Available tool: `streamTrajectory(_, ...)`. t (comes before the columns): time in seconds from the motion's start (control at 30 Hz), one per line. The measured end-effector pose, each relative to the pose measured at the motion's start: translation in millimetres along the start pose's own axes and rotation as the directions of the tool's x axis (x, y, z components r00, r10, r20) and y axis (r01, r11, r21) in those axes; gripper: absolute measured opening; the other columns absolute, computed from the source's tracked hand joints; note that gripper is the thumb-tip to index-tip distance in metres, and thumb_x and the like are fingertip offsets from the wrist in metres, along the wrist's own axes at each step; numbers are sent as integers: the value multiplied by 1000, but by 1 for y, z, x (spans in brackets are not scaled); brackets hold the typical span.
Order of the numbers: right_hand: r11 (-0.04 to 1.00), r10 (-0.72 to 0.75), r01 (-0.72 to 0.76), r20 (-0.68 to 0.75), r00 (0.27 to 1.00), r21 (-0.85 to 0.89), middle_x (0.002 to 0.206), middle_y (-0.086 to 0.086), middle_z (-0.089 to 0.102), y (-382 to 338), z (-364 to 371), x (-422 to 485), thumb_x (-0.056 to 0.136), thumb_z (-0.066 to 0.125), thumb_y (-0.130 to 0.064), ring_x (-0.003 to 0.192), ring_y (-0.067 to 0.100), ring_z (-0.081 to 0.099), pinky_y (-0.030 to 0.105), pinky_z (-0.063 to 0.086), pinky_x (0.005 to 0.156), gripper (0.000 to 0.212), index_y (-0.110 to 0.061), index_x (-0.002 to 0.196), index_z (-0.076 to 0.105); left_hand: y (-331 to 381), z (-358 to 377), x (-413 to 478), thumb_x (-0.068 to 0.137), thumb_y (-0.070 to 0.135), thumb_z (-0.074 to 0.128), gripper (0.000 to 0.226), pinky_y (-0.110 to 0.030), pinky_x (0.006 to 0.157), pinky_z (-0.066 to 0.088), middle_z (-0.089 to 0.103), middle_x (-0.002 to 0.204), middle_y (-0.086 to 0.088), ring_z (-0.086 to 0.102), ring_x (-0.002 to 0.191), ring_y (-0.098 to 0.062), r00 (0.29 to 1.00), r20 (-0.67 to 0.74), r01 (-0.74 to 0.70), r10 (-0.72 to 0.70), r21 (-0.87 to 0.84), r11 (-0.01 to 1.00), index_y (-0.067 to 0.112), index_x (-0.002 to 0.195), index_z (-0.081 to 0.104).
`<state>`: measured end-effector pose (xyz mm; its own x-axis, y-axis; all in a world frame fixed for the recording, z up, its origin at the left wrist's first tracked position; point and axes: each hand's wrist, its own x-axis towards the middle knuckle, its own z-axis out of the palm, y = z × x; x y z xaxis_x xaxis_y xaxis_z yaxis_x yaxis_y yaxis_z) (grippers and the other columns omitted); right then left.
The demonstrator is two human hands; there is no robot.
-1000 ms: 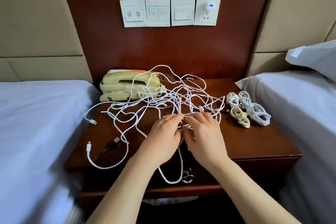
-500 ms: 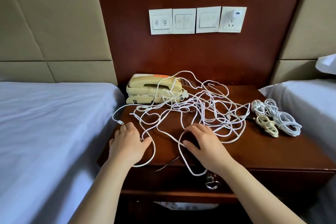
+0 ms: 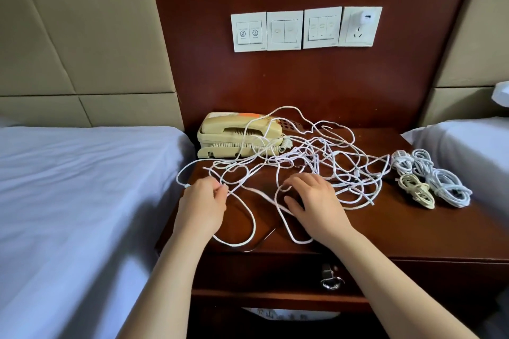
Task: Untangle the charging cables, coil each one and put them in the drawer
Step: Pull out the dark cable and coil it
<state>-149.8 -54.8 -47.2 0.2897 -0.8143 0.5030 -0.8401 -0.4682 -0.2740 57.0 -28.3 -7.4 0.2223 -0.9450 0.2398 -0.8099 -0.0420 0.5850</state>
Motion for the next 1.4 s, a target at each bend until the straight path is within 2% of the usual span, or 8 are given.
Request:
streamTrajectory(0.13,971,-216,221,-57,975,95,99,-5,64,-37,-18,-3,91,44,-30,95,18,56,31,38,90,27,-16,101,65,17,-7,-1,96,19,46,22,-22,45,42,61,53,1,48,31,-7,991,-133,-51,9,-319,947,14,77,54)
streamTrajectory(0.33,881,-231,164,100,968,445,90,-8,60,-69,-26,-15,93,54,-33,85,9,55,27,44,80,23,-17,108,60,32,-5,2,98,14,45,24,-18,37,43,57,55,-6,50,33,-8,964,-179,-8,-197,-760,650,14,75,53)
streamTrajectory(0.47,857,-192,160,16,981,490,91,-14,47,-69,-31,-16,87,56,-46,84,8,49,20,42,76,28,-21,96,53,35,-2,4,98,14,45,24,-17,36,42,56,54,-4,47,33,-5,926,-170,25,-336,-863,505,9,77,54)
streamTrajectory(0.7,879,-237,172,94,967,445,66,-18,48,-70,-31,-17,95,54,-26,63,-2,48,11,33,60,11,-18,88,58,33,0,10,98,13,46,27,-14,38,43,55,42,6,48,33,-3,888,-33,79,-459,-972,223,11,72,53)
streamTrajectory(0.83,815,-55,61,-28,998,576,64,-2,53,-63,-39,-8,94,48,-30,59,7,46,23,37,59,21,-20,78,57,27,9,11,95,13,47,23,-24,50,49,61,65,-2,57,44,-5,952,-83,100,-295,-825,556,12,74,58)
streamTrajectory(0.97,774,65,-14,-57,996,633,63,-5,56,-48,-44,1,95,51,-22,60,0,47,15,34,58,25,-12,75,63,24,19,4,95,32,46,31,-33,71,42,61,83,-2,54,76,-23,972,-229,-119,53,-282,952,12,74,58)
streamTrajectory(1.17,670,276,-117,-100,956,733,48,-1,41,-32,-44,9,96,50,-14,44,3,34,16,26,49,32,7,75,59,42,25,-8,93,42,36,48,-31,71,39,55,71,-1,54,71,-18,929,-38,-361,368,-307,881,5,69,54)
streamTrajectory(1.4,534,372,-235,25,928,812,43,-9,30,-16,-66,7,94,54,-21,41,8,21,17,20,43,33,-11,63,60,41,24,-4,99,26,37,39,-35,60,38,44,56,4,42,54,-14,926,-38,-362,375,-364,858,15,62,41)
